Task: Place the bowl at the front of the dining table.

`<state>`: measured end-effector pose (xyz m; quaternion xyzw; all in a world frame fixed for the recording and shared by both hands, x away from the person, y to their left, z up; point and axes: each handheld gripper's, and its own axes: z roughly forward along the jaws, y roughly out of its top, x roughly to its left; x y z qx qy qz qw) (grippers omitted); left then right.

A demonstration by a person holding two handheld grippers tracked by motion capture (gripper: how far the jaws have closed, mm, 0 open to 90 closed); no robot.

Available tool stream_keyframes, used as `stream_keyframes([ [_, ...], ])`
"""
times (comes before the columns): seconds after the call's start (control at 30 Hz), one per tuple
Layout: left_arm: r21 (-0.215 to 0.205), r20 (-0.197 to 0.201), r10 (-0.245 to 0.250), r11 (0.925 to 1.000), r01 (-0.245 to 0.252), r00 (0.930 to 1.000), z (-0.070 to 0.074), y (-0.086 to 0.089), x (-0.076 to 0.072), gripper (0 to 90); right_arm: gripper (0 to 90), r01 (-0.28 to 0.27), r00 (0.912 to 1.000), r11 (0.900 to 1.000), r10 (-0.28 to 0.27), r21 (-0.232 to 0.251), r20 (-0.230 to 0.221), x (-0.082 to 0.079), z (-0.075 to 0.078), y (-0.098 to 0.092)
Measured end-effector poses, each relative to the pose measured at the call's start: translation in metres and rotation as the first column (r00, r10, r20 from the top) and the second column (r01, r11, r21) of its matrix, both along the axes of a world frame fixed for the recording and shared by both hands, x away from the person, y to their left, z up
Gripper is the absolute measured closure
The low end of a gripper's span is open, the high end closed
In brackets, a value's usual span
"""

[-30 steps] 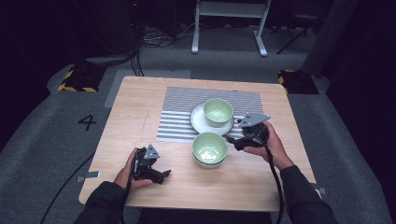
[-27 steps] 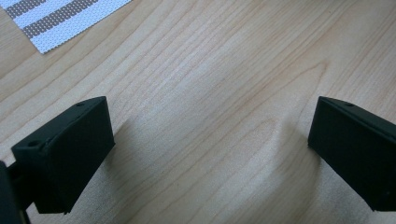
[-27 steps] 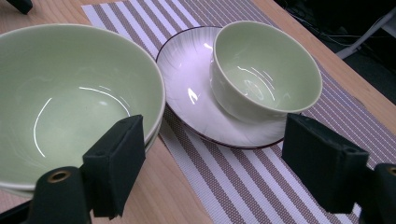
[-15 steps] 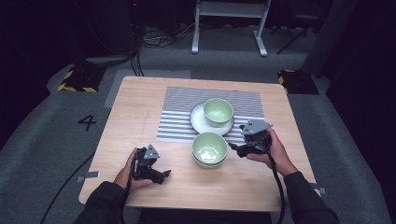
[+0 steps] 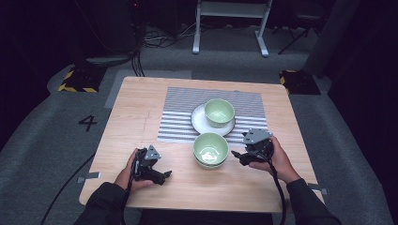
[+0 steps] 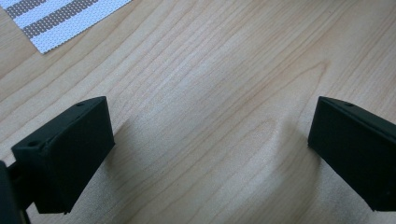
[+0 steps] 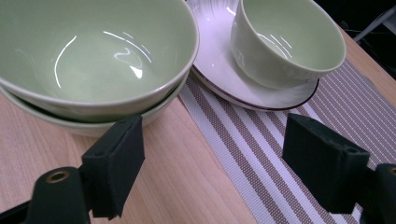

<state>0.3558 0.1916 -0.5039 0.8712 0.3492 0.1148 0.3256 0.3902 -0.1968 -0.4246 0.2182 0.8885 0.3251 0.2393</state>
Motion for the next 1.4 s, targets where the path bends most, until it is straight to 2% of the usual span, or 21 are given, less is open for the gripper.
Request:
stream_keyframes([
  [0.47, 0.0, 0.003, 0.0, 1.0, 0.0, 1.0, 0.0, 0.0, 0.0, 0.2, 20.9, 0.005, 0.9998, 0.999, -0.006, -0.032, -0.018, -0.01, -0.019, -0.009],
  [0.93, -0.001, 0.004, -0.001, 1.0, 0.001, 1.0, 0.0, 0.0, 0.0, 0.2, 20.7, 0.049, 0.997, 0.999, -0.05, -0.009, -0.06, -0.019, -0.04, -0.032],
  [1.4, 0.0, 0.002, 0.0, 1.0, 0.0, 1.0, 0.0, 0.0, 0.0, 0.2, 20.4, 0.116, 0.9884, 0.993, -0.113, 0.02, -0.102, -0.03, -0.062, -0.057],
])
